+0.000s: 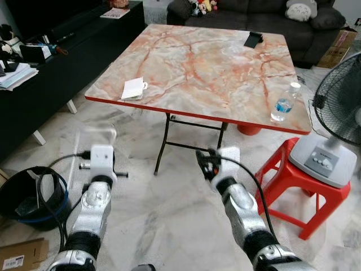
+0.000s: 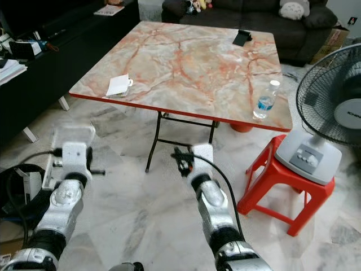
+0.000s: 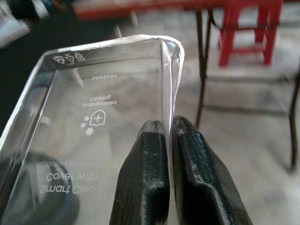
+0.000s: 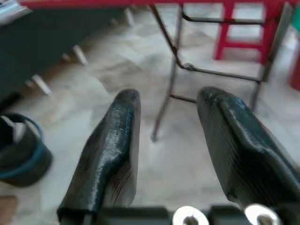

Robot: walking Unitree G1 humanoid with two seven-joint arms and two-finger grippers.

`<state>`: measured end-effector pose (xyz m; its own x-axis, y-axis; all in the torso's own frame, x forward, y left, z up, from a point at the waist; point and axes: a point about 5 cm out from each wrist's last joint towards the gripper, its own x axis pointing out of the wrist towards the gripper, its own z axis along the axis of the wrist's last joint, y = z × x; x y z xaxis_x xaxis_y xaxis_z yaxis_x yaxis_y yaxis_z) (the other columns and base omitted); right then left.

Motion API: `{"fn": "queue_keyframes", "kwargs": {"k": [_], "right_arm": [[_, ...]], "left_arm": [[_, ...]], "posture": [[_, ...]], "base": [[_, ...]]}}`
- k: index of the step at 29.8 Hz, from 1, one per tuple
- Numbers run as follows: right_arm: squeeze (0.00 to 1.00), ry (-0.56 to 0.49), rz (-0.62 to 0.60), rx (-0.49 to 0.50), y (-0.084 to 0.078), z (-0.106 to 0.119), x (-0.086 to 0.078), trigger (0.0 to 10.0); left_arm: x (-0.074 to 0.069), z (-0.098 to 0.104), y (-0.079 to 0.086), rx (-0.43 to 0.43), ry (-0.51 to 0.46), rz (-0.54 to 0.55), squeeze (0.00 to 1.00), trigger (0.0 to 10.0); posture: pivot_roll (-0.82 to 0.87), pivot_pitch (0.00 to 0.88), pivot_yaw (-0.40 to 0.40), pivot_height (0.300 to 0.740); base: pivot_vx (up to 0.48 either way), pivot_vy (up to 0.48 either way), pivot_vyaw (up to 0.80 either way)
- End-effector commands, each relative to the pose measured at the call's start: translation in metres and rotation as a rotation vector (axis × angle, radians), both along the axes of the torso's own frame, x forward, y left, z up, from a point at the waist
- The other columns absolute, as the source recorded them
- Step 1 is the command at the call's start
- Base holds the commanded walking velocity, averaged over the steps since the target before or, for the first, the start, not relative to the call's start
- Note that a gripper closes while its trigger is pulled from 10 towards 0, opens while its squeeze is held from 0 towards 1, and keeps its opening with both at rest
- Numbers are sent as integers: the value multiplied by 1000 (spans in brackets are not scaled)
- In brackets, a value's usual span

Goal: Picking trash to rubbish bin

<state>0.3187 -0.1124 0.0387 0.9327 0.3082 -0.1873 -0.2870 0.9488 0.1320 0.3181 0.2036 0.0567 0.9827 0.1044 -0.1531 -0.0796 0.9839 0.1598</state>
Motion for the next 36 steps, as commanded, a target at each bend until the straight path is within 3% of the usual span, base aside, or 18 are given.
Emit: {"fn": "queue_keyframes", "kwargs": {"k": [1,2,4,5,7,8,11,14,17,25,30,36], "right_arm": [[0,221,-35,-58,-13,-42,-29,10000],[0,340,-56,-104,-23,-64,-49,10000],[0,362,-59,-115,-25,-68,-53,10000],[0,406,-71,-121,-28,-75,-61,10000],[0,557,-94,-161,-39,-100,-94,10000],[0,557,-94,-161,-39,-100,-94,10000],[0,660,-137,-178,-49,-116,-121,10000],[0,673,-143,-182,-50,-119,-126,10000],[0,693,-149,-182,-51,-122,-133,10000],[0,678,-143,-176,-46,-119,-125,10000],[0,650,-124,-173,-40,-113,-114,10000],[0,645,-113,-177,-37,-112,-112,10000]], "left_arm": [[-27,-44,6,-53,221,1,0,10000],[-44,-64,15,-51,327,44,0,10000],[-48,-67,17,-49,344,55,0,10000],[-56,-75,20,-49,386,72,0,10000],[-90,-101,31,-47,527,130,0,10000],[-90,-101,31,-47,527,130,0,10000],[-121,-118,41,-71,619,201,0,10000],[-130,-123,43,-78,643,223,0,10000],[-150,-133,45,-84,706,253,0,10000],[-158,-137,43,-109,710,281,0,10000],[-154,-135,42,-117,692,276,0,10000],[-149,-133,40,-123,678,273,0,10000]], "posture": [[95,149,-23,740],[100,149,-24,740],[100,149,-24,740],[102,149,-26,740],[97,150,-27,740],[97,150,-27,740],[100,153,-29,740],[104,154,-30,740],[102,155,-31,740],[100,151,-30,740],[102,136,-30,740],[109,124,-27,740]], "base": [[0,0,0],[0,0,0],[0,0,0],[0,0,0],[0,0,0],[0,0,0],[0,0,0],[0,0,0],[0,0,790],[0,0,794],[0,0,794],[0,0,798]]}}
